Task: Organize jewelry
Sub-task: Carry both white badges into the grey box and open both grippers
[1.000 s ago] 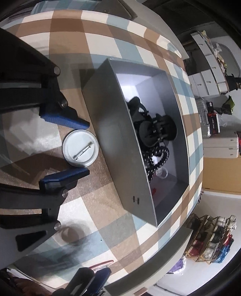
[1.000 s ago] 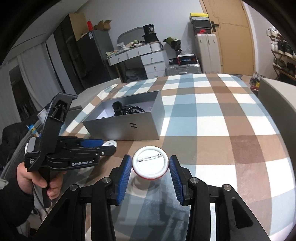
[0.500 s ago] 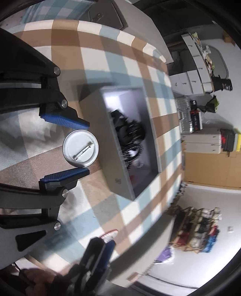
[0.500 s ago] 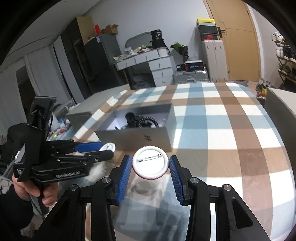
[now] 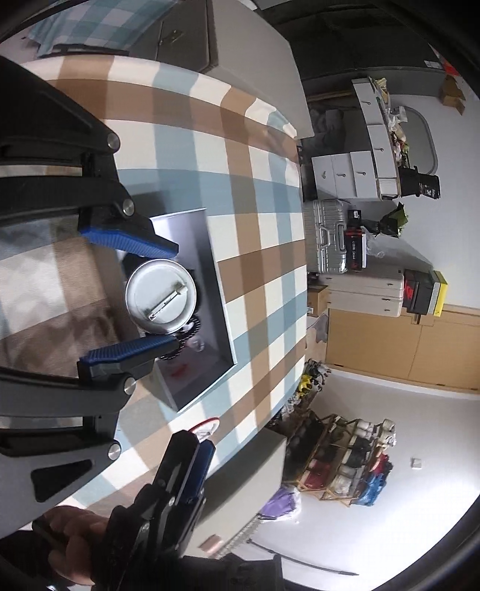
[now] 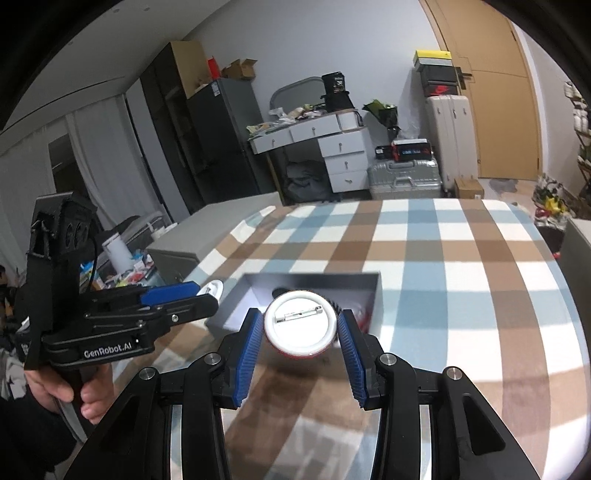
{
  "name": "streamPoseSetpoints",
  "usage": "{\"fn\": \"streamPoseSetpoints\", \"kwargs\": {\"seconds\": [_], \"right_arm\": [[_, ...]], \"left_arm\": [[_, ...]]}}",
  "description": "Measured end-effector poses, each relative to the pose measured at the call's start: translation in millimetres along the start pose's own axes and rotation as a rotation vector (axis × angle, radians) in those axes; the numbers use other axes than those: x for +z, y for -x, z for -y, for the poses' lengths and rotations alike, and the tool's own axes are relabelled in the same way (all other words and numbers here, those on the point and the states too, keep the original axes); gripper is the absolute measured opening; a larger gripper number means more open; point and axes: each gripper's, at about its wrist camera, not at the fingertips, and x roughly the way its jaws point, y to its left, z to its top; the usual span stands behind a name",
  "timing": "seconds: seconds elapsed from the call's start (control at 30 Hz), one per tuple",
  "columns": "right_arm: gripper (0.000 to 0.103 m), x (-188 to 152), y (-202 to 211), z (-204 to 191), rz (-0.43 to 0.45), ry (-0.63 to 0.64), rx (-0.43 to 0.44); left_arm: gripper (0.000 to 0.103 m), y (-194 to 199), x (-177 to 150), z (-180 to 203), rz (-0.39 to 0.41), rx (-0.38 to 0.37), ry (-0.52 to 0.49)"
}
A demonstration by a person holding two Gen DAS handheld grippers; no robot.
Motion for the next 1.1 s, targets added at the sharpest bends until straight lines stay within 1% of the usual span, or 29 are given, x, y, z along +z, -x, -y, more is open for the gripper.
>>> {"fn": "streamPoseSetpoints", "kwargs": {"seconds": [0.17,0.27,0.43,0.63,0.73,1.03,1.1], "right_arm": [[0.041,12,-18,3,-0.010,-0.002,0.011],[0.041,17,-28,6,-0.015,-0.008,0.016],[0.041,21,-43,9,-0.022,-0.019,0.018],[0.041,21,-57,13,-0.043,-0.022,0.012],[0.041,21,-64,16,-0.056,-0.039,0.015],[0.041,20,-73,17,-0.077,-0.039,0.009],[0.041,19,-75,17,-0.087,-0.041,0.010]], "left_arm": [[0.037,-12,7,-8,0.006,-0.011,0.011],[0.037,-20,10,-11,-0.004,-0.043,0.027],[0.037,-30,13,-13,-0.013,-0.057,0.038],[0.037,-38,12,-16,-0.027,-0.053,0.032],[0.037,-39,11,-19,-0.032,-0.066,0.048],[0.037,-44,13,-17,-0.044,-0.098,0.033],[0.037,-46,14,-18,-0.049,-0.116,0.039]]}}
